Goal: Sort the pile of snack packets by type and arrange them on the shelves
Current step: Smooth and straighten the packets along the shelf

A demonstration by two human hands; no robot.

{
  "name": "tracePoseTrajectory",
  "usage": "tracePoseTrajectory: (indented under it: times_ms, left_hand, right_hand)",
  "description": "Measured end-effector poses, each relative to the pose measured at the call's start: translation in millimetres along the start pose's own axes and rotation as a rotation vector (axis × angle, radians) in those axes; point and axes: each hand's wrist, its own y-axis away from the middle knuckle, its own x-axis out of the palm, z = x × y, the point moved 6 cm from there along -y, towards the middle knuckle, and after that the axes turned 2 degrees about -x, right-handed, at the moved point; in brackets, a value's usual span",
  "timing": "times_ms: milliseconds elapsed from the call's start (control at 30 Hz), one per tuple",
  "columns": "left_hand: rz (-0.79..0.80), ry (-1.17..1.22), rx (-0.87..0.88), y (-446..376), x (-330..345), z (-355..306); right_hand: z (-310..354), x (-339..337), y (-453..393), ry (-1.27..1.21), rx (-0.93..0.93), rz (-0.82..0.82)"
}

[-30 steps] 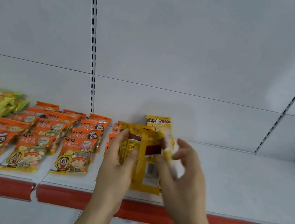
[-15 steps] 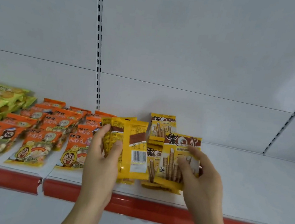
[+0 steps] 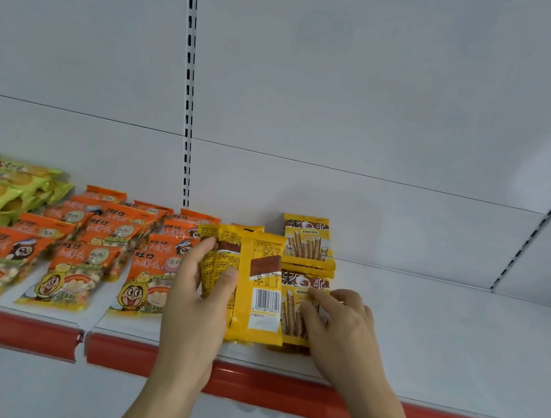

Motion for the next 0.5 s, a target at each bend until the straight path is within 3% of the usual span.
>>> tracePoseTrajectory:
  times_ms: [133, 233, 433, 500]
  left_hand:
    - [0.028, -0.06, 0.035, 4, 10, -3]
    - [0.069, -0.061, 0.053, 8, 24, -6]
    - [0.114, -0.069, 0.02, 13, 34, -10]
    - [0.114, -0.072, 0.035, 14, 35, -12]
  right_hand:
    - [8, -22, 19, -0.263, -0.025, -0.279]
    - [25, -20, 29, -0.336, -0.05, -0.185]
    - [15, -27, 28, -0.465, 0.094, -0.035]
    - [13, -35, 30, -0.555, 0.119, -0.085]
